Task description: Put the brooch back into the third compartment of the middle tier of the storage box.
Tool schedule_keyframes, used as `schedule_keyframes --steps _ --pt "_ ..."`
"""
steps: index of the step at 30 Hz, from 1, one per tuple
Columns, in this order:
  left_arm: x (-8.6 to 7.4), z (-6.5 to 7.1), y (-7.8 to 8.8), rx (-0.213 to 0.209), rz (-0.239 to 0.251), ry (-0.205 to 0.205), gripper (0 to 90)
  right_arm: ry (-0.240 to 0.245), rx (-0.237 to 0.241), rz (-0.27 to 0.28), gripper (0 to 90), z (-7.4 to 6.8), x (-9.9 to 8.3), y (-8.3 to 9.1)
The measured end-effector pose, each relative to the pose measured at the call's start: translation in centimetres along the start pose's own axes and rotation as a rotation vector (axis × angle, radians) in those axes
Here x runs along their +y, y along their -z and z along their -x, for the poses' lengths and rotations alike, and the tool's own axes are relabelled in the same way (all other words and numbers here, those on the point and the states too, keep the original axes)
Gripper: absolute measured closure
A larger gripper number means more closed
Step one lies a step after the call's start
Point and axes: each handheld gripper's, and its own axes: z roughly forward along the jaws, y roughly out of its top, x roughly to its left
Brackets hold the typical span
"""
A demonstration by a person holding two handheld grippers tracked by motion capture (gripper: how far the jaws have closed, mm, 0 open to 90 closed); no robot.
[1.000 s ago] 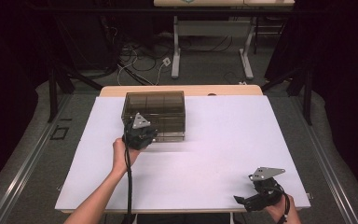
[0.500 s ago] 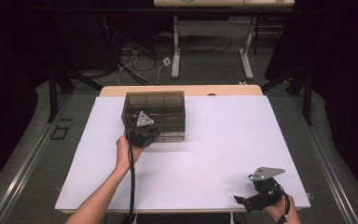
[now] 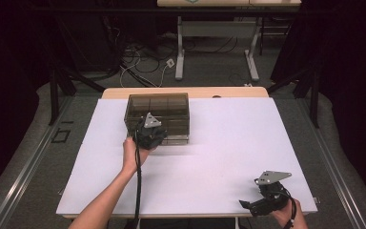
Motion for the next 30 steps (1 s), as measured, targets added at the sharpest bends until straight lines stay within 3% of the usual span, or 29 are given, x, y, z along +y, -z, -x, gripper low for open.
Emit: schedule_keyframes --steps 30 --pt "0.5 0.4 -2.0 -0.012 -0.066 -0.016 80.9 0.004 0.005 -0.009 2.3 0.0 0.0 -0.1"
